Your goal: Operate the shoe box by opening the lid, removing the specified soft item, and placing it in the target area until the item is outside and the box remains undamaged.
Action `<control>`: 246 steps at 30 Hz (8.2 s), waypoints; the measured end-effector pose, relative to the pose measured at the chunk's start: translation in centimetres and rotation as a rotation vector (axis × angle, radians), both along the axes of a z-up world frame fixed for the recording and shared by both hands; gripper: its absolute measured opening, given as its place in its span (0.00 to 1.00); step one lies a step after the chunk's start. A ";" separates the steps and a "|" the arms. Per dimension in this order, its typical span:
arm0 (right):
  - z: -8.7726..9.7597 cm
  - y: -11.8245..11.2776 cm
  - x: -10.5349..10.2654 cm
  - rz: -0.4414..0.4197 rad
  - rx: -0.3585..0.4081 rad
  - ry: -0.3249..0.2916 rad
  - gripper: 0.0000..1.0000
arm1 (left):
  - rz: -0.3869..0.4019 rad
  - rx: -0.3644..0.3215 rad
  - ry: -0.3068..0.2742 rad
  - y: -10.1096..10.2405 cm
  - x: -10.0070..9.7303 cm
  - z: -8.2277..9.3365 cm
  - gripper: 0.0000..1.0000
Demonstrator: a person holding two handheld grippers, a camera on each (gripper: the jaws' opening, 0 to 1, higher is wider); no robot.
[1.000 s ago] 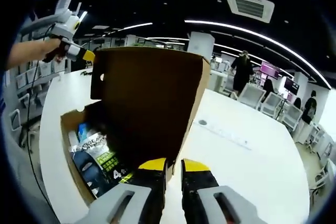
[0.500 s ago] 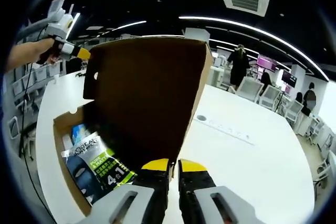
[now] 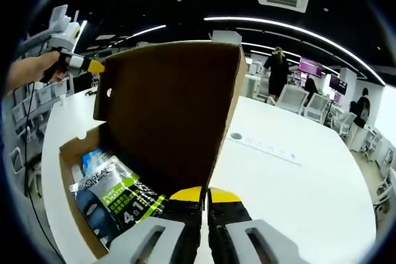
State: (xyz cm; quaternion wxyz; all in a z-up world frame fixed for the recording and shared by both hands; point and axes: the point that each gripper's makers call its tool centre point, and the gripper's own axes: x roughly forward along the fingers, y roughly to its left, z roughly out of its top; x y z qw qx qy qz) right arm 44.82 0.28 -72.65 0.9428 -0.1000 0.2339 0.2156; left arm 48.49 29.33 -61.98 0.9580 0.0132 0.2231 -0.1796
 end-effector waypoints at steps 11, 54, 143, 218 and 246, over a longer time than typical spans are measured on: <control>0.1 -0.1 0.2 -0.003 0.004 -0.002 0.00 | -0.001 0.012 0.014 -0.2 0.4 -1.2 0.02; 0.0 -0.1 1.6 -0.002 0.015 0.013 0.00 | 0.045 -0.036 0.161 1.0 -1.0 -9.2 0.00; -2.0 -0.1 2.9 0.007 0.028 0.126 0.05 | 0.087 -0.028 0.199 0.7 1.4 -9.8 0.06; 0.4 2.1 -9.0 0.249 0.097 0.145 0.46 | -0.120 -0.284 0.571 -11.7 -12.7 -14.5 0.26; 0.1 2.8 -9.3 0.275 0.113 0.138 0.47 | -0.142 -0.285 0.640 -12.6 -12.3 -15.7 0.10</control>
